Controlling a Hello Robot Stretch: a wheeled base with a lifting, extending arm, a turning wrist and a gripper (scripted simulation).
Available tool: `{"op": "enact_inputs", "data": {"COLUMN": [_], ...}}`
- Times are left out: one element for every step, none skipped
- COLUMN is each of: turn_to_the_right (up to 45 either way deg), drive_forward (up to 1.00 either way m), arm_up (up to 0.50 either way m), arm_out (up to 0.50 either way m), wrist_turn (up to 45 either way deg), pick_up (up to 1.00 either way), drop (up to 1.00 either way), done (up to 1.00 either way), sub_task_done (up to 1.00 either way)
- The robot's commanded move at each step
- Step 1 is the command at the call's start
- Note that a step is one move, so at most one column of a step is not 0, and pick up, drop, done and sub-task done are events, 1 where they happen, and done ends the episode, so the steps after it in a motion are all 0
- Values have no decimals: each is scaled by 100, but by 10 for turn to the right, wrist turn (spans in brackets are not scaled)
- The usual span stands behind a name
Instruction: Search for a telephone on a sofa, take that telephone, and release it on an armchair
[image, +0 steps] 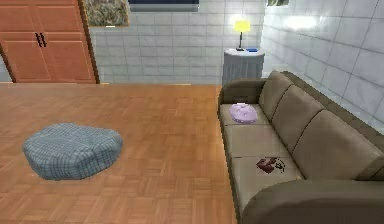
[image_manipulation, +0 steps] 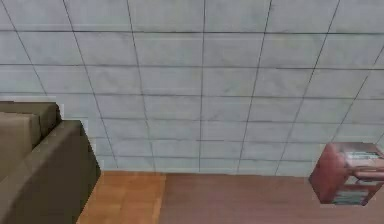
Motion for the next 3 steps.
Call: {"op": "enact_inputs", "data": {"turn_to_the_right": [0,-450,450], "drive_forward": [45,0,0], "arm_up": [0,0,0], "arm_out": [0,0,0], "wrist_turn": [0,0,0], "pick_up": [0,0,0], "drop": [0,0,0], "done": [0,0,0], "sub_task_done": [0,0,0]}}
